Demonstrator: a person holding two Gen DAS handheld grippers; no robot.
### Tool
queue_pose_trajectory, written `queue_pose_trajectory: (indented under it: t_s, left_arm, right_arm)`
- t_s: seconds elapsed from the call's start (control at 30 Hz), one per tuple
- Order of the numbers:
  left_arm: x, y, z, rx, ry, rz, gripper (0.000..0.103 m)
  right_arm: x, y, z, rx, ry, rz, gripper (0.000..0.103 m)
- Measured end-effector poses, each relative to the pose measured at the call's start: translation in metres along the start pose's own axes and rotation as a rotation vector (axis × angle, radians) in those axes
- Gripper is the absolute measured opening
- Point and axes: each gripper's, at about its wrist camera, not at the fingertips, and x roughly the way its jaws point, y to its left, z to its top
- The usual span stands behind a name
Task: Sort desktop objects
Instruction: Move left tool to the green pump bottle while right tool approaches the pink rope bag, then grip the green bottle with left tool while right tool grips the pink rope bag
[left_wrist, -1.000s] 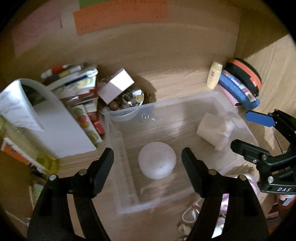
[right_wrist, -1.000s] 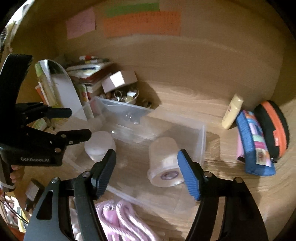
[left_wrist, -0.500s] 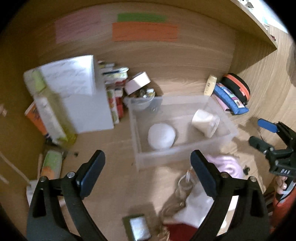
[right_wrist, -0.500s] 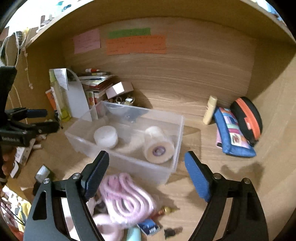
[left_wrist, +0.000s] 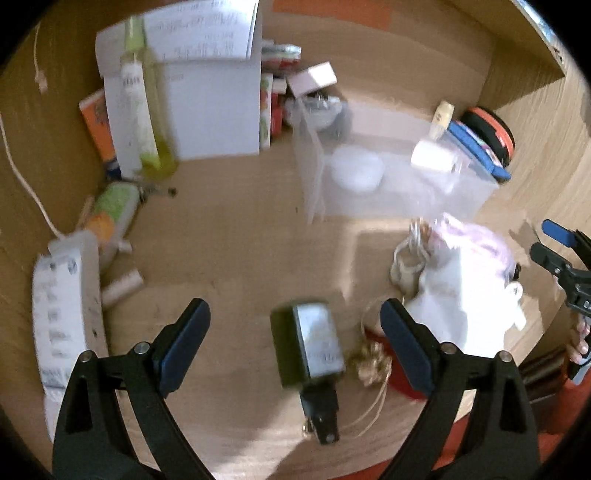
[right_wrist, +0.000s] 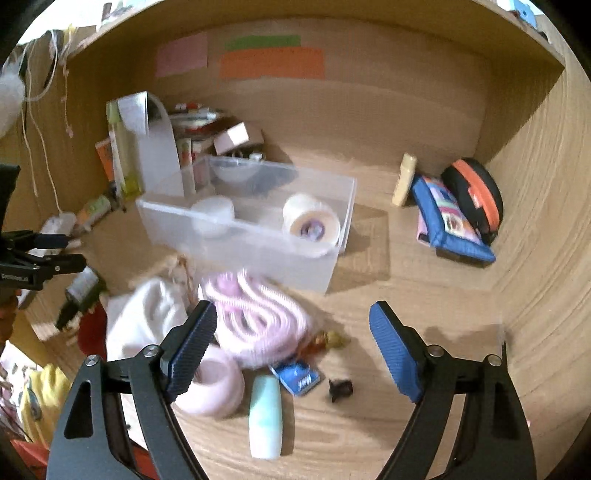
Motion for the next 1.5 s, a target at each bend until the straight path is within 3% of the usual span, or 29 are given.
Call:
queue_pose_trajectory:
  t_s: [0.17,0.37,0.53,0.77,0.87,0.97,1.07,1.1,1.5]
  left_arm:
    - [0.014,0.0,-0.017,-0.02,0.044,-0.037,0.092]
    - [0.019,0.004,-0.021,-0.037,0.048,-0.067,0.079]
    - [0.022,0.005,-0.023,-0.03,0.053,-0.082,0.072]
    - [0.028,0.0,-0.021,0.005,0.062,-0.061,0.065]
    - [0.03,-0.005,-0.021,0.028,0.056,-0.041,0.058]
    - [0.033,-0.009,-0.02,0.055,0.048,-0.014,0.042]
    - [0.033,-0.01,-0.02,0.057,0.049,-0.014,0.041]
    - [0.033,-0.01,-0.019,0.054,0.048,-0.01,0.041]
    - [-0.008,-0.001,0.01,0.008,-0.093,-0.002,0.041]
  right_arm:
    - [0.029,0.0,-0.011,0.024,0.095,0.059,0.083]
    - [0.054,0.0,-0.007,0.038,0.168,0.125,0.083]
    - [0.071,0.004,0.007,-0.023,0.248,0.196,0.085]
    - [0.102,0.02,0.019,-0.174,0.347,0.173,0.091]
    - [0.106,0.021,0.024,-0.194,0.349,0.203,0.094]
    - [0.11,0.019,0.025,-0.195,0.35,0.244,0.092]
    - [0.107,0.015,0.025,-0.179,0.352,0.294,0.078]
    - [0.104,0.013,0.024,-0.179,0.35,0.291,0.068]
    - [0.067,0.001,0.03,-0.167,0.228,0.241,0.063]
